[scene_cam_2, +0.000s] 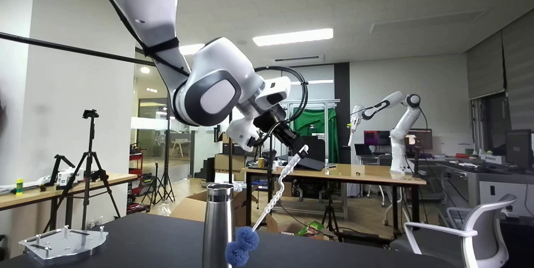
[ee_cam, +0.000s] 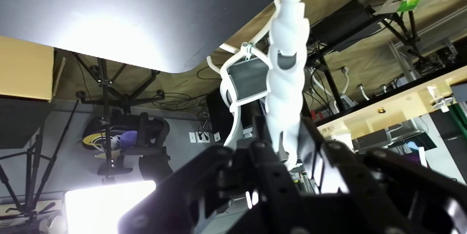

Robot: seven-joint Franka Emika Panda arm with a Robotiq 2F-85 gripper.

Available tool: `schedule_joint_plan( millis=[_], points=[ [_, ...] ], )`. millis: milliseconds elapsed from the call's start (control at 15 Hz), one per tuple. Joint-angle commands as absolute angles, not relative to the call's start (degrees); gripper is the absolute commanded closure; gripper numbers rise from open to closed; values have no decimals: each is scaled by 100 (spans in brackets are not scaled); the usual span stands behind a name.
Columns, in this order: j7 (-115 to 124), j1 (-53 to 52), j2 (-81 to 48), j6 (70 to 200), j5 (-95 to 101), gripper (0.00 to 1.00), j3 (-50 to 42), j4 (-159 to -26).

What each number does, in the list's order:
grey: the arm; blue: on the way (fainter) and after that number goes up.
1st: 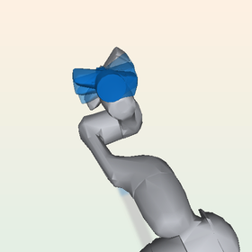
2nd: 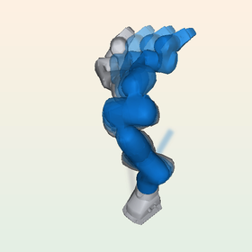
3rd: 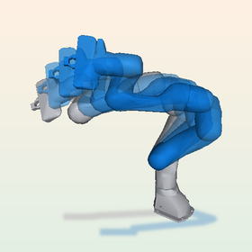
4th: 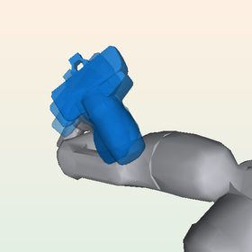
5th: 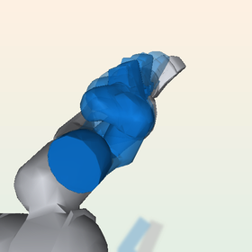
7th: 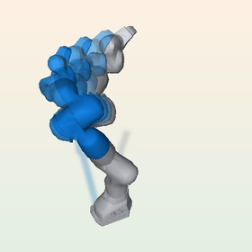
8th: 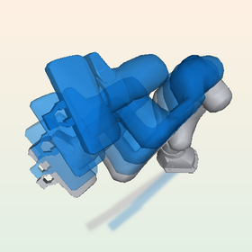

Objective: Put the blue brush on the table in the flask, move the brush up and down four times, remove the brush and put it on the table

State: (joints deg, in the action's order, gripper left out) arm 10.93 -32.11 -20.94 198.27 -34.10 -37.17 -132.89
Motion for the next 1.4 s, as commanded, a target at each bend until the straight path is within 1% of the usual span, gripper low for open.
schedule_joint_plan(
  millis=[0,67,267,600,1067,1333],
  points=[
    [1093,-3211,-2094,19827,-3410,75,-3717,-13289],
    [1024,-3332,-2132,19827,-3403,94,-3849,-13188],
    [734,-3725,-2136,19828,-3501,94,-4227,-12994],
    [247,-4690,-2070,19830,-3709,94,-5098,-12653],
    [-276,-6447,-2266,19741,-4180,94,-6462,-12018],
    [-549,-7561,-2753,19364,-4674,94,-7523,-11772]
  ],
)
